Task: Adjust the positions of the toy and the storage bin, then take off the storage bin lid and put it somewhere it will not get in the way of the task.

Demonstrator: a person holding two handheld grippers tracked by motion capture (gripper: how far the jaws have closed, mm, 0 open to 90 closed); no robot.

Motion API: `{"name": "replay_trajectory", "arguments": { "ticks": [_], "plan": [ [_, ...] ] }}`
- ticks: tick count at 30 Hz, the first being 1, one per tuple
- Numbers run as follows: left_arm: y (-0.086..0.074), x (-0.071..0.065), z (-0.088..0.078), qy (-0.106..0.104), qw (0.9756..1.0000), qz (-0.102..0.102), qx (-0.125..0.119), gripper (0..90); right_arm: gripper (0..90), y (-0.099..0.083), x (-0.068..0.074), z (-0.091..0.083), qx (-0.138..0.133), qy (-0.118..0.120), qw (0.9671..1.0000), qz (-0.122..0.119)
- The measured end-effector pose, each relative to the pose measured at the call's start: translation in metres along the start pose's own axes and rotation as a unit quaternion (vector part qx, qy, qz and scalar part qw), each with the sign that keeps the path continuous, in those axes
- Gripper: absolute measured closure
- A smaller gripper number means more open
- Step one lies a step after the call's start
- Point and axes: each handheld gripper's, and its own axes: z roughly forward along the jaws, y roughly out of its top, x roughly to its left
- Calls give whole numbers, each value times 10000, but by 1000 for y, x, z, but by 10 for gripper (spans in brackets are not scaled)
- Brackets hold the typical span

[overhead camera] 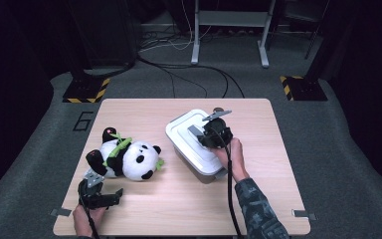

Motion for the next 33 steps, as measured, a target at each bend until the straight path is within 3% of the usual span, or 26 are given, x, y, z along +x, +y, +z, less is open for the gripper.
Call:
{"name": "replay_trajectory", "arguments": {
  "ticks": [16,33],
  "plan": [
    [0,0,0,-1,10000,-3,-11,0,667,-1,1,0,-27,-26,10000,19],
    [0,0,0,-1,10000,-2,-11,0,669,-3,3,-1,-139,-106,9997,-181]
  ]
}}
